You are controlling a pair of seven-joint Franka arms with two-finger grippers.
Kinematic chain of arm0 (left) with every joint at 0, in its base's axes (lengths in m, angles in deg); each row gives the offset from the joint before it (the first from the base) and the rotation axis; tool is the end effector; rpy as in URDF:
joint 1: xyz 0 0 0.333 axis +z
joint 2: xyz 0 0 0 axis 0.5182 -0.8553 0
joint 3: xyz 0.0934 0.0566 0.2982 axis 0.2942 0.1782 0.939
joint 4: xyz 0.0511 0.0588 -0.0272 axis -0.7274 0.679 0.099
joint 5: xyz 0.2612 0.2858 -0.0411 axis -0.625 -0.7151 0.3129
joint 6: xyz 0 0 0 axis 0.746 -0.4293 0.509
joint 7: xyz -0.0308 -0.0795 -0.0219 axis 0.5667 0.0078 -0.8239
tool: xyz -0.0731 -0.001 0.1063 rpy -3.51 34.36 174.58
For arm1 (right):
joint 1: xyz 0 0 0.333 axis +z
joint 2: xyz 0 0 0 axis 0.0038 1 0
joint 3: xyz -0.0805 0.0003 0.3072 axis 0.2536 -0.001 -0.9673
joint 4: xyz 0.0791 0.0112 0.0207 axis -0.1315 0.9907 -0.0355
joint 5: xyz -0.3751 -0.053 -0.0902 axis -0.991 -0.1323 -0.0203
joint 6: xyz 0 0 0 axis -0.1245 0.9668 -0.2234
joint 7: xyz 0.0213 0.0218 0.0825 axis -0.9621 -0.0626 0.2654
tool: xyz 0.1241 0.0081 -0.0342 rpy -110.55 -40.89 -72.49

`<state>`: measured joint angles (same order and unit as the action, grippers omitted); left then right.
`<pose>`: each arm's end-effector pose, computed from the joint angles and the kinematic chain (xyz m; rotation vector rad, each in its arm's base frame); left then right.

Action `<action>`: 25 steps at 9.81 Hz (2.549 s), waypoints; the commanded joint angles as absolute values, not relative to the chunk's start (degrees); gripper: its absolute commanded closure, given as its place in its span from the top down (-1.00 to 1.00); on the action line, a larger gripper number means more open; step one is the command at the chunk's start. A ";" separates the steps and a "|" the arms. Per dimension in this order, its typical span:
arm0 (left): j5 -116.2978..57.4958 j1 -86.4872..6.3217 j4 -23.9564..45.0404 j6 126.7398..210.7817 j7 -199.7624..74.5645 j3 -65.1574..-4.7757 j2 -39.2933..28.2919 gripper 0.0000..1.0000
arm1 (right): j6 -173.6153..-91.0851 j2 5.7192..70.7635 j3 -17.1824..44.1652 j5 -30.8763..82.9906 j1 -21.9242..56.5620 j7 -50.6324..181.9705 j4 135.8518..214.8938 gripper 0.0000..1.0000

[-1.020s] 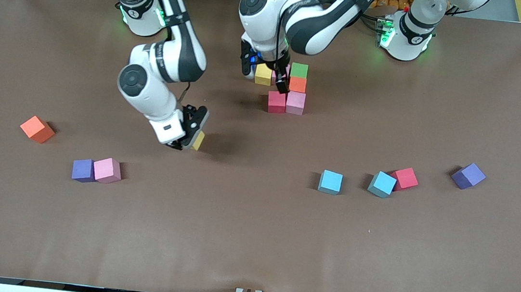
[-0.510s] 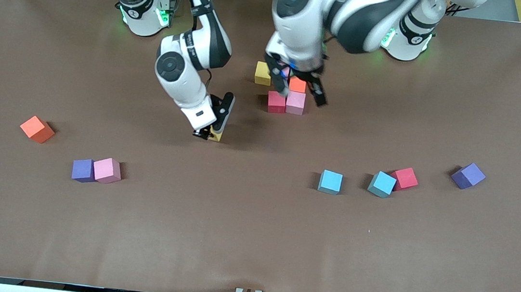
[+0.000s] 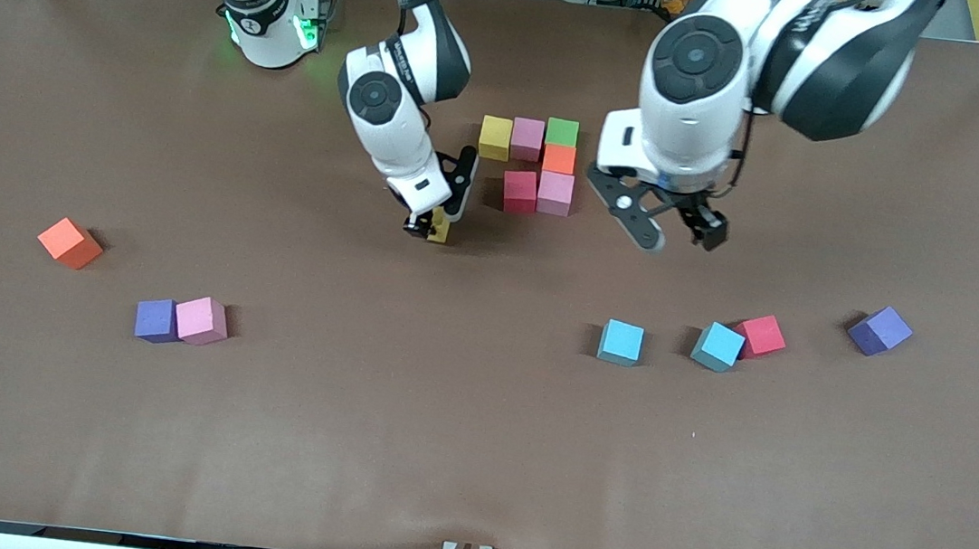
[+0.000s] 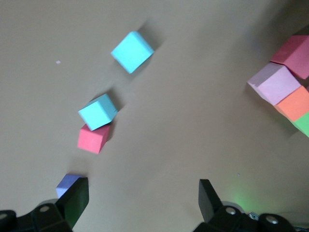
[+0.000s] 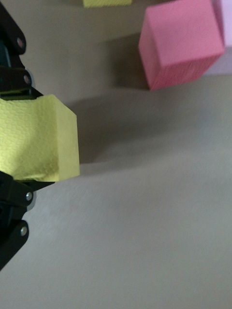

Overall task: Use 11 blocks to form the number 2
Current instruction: 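Lower the yellow cube beside the pink cube with the right gripper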

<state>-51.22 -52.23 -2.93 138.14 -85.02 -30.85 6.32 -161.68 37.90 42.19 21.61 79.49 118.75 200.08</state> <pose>0.5152 -0.3092 0.4972 -2.6326 1.2771 0.2922 0.4036 0.4045 0.2267 -2.3291 -1.9414 -0.1348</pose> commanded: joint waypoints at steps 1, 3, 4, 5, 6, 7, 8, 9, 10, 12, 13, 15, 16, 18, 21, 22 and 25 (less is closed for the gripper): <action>-52.46 -49.68 -5.85 134.40 -85.14 -31.58 6.41 1.00 | -164.29 38.85 42.76 22.96 83.79 115.06 201.15 -0.66; -52.20 -48.18 -5.76 134.48 -80.43 -31.58 7.90 1.00 | -165.34 40.35 42.67 23.05 86.25 110.76 200.98 -0.66; -51.41 -47.48 -5.85 134.48 -73.25 -31.84 8.25 1.00 | -166.48 41.14 41.54 23.14 86.79 109.60 200.98 -0.66; -51.31 -47.56 -5.76 134.65 -66.05 -32.11 9.04 1.00 | -168.24 41.93 39.96 23.22 86.71 108.29 200.89 -0.66; -51.40 -47.56 -5.33 134.65 -61.54 -32.20 9.57 1.00 | -168.95 43.07 38.99 23.22 86.70 106.36 200.46 -0.67; -51.40 -46.95 -5.24 134.57 -61.49 -32.20 9.75 1.00 | -169.57 43.60 38.11 23.31 86.70 105.21 199.84 -0.69; -51.31 -46.33 -4.89 134.57 -60.97 -32.20 9.84 1.00 | -169.57 43.69 37.67 23.40 86.70 104.24 199.66 -0.70; -51.31 -46.24 -4.80 134.57 -60.70 -31.94 10.01 1.00 | -169.66 43.69 37.57 23.40 86.79 103.62 199.57 -0.71; -51.31 -45.63 -4.80 134.57 -60.70 -31.76 9.93 1.00 | -169.66 43.69 37.14 23.40 86.79 103.01 199.31 -0.71; -50.96 -44.66 -4.80 134.57 -60.70 -31.85 9.92 1.00 | -170.44 44.30 36.78 23.40 86.79 102.13 199.05 -0.71; -50.70 -44.13 -4.88 134.57 -60.70 -31.85 9.84 1.00 | -170.71 44.48 36.00 23.49 86.71 101.77 198.78 -0.71; -50.70 -43.43 -4.88 134.57 -60.70 -31.76 10.01 1.00 | -170.71 45.36 35.56 23.40 86.70 99.93 197.47 -0.71; -50.70 -42.99 -4.80 134.57 -60.70 -31.76 10.10 1.00 | -170.71 45.97 35.46 23.49 86.70 99.58 196.94 -0.71; -50.70 -42.98 -4.97 134.57 -60.61 -31.76 10.62 1.00 | -170.80 46.07 35.20 23.49 86.70 99.31 196.76 -0.71; -48.78 -42.55 -5.41 134.74 -60.61 -31.76 10.89 1.00 | -171.41 46.33 34.94 23.40 86.88 98.34 196.85 -0.71; -48.42 -41.94 -5.50 134.74 -60.70 -31.76 10.89 1.00 | -171.50 46.42 34.33 23.49 86.79 97.99 196.76 -0.71; -48.41 -41.32 -5.59 134.83 -60.61 -31.76 10.89 1.00 | -171.42 46.50 34.32 23.49 86.36 98.08 196.59 0.46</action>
<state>-49.57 -41.84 -5.80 135.02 -61.19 -31.42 9.93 -170.75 44.07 35.15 21.71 86.29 98.96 197.84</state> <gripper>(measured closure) 0.000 0.401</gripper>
